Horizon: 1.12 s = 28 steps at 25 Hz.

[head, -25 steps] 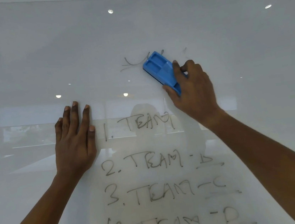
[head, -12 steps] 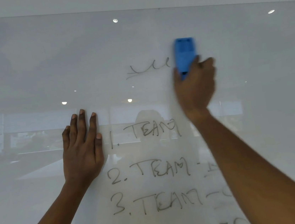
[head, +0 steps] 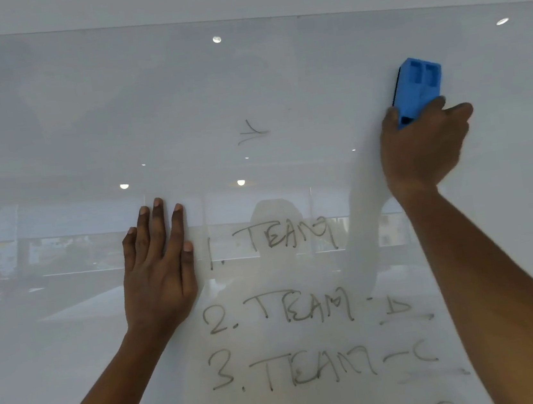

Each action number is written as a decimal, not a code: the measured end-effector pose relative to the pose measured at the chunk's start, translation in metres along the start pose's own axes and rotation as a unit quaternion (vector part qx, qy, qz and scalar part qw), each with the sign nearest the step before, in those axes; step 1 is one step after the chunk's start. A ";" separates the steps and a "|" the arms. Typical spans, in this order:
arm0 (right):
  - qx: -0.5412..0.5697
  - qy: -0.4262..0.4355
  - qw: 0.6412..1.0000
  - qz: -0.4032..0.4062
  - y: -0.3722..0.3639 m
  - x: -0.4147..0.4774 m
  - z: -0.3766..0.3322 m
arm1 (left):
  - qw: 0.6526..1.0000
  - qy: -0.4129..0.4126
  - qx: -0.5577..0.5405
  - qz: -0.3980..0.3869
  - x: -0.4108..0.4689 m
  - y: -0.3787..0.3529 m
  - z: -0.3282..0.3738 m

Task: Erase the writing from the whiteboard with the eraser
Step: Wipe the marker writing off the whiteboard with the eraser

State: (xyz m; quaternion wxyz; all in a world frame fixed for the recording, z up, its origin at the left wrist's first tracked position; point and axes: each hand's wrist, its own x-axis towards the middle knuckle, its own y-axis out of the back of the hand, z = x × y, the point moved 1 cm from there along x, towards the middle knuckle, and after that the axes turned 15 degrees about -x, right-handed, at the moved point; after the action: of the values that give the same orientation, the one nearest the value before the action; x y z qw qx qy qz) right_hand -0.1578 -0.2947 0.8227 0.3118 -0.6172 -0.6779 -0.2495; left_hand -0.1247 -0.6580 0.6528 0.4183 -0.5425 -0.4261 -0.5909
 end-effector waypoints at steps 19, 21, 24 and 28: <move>0.045 0.067 0.996 0.023 -0.008 -0.062 -0.051 | 1.000 0.001 0.001 -0.006 0.000 -0.001 0.000; 0.088 0.240 0.965 0.054 0.001 -0.119 -0.078 | 1.000 -0.002 -0.001 -0.012 0.000 -0.001 -0.002; 0.080 0.497 0.862 0.059 0.005 -0.175 -0.089 | 1.000 -0.002 -0.009 -0.021 0.000 0.000 -0.005; 0.071 0.365 0.923 0.103 -0.006 -0.113 -0.055 | 1.000 -0.006 -0.014 -0.020 0.000 0.001 -0.005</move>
State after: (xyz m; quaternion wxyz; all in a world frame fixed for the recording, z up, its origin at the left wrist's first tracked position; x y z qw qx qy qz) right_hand -0.1526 -0.4118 0.7781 0.6045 -0.5262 -0.4658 -0.3752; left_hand -0.1251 -0.6633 0.6526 0.3966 -0.5431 -0.4307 -0.6019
